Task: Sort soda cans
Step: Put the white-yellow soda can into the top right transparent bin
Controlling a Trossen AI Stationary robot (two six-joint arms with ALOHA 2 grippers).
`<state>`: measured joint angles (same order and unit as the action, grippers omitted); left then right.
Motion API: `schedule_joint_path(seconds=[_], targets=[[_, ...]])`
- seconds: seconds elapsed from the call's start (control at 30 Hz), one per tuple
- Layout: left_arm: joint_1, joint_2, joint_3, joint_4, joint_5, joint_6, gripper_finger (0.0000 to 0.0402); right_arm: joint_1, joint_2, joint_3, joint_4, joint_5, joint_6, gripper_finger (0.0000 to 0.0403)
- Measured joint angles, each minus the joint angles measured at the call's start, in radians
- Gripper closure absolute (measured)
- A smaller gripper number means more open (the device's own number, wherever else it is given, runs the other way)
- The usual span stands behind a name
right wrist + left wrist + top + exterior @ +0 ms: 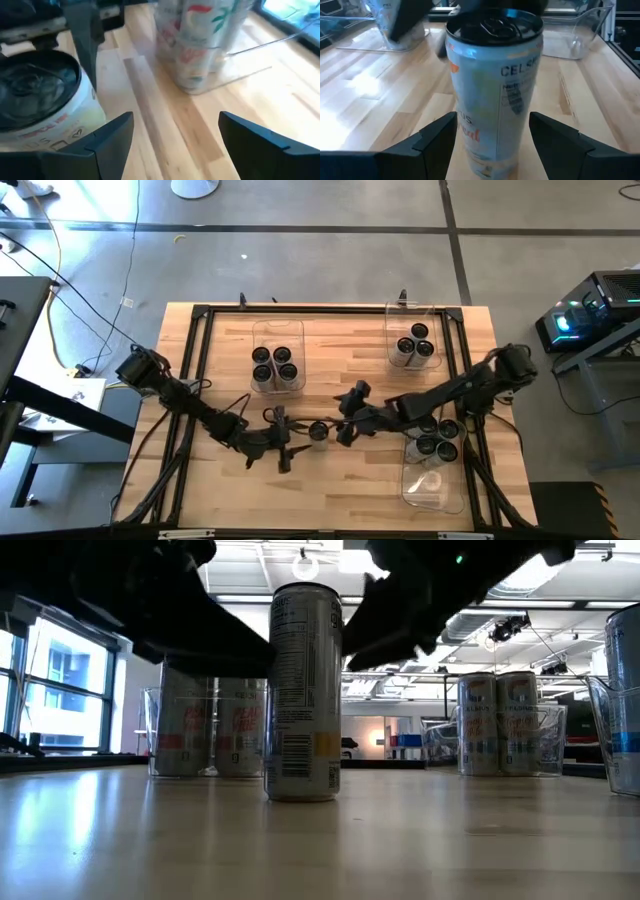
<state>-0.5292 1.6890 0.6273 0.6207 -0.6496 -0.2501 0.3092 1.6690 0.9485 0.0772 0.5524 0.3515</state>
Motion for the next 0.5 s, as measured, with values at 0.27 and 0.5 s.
schedule_joint_path(seconds=[0.27,0.5], targets=[[0.019,0.0,0.011,-0.017,-0.045,-0.007,0.0161,-0.011,0.039,0.0,0.029,-0.125,-0.037,0.0115],[0.003,-0.025,0.011,-0.077,-0.159,-0.011,0.0161,0.045,-0.015,0.0,-0.12,-0.188,0.038,0.0115]])
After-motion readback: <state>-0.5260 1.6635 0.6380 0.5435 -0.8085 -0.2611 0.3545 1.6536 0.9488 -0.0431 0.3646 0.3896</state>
